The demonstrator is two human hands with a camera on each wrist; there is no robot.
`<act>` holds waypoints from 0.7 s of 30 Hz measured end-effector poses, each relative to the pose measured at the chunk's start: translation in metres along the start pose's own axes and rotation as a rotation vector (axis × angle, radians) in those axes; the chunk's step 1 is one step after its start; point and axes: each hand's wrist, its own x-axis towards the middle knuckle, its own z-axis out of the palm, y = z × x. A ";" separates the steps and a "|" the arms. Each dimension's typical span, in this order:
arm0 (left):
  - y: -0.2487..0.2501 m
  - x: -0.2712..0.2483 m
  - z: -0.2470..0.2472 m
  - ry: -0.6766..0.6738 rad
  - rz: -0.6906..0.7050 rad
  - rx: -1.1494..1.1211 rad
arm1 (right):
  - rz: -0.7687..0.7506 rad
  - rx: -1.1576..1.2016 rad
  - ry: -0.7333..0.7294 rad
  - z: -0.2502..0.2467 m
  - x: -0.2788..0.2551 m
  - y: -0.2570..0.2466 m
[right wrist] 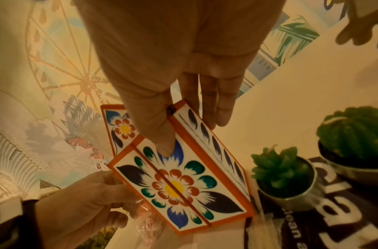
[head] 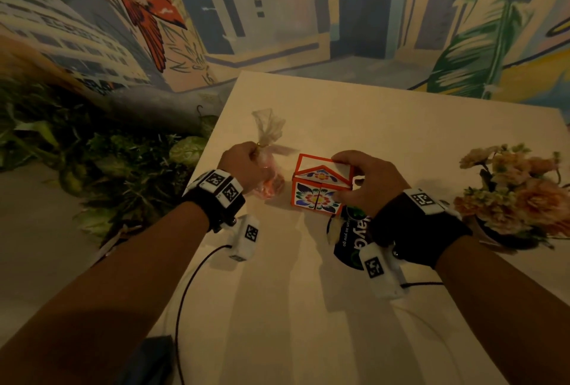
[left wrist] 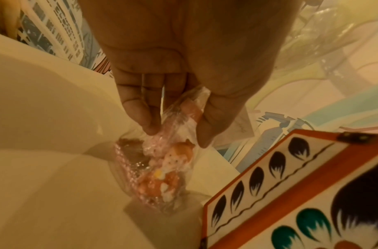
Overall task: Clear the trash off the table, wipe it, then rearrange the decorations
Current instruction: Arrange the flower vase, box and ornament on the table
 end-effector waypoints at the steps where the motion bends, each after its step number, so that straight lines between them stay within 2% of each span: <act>1: 0.001 -0.002 0.000 0.006 -0.002 -0.011 | 0.001 -0.012 -0.006 -0.001 0.000 -0.001; 6: -0.005 -0.008 -0.002 -0.027 -0.023 -0.105 | 0.016 -0.101 -0.017 -0.004 0.000 -0.007; 13: 0.000 -0.014 0.006 0.007 -0.075 -0.213 | -0.011 -0.240 -0.097 -0.008 0.008 -0.022; 21: 0.003 -0.022 0.017 0.076 -0.100 -0.204 | -0.020 -0.235 -0.089 -0.008 0.008 -0.022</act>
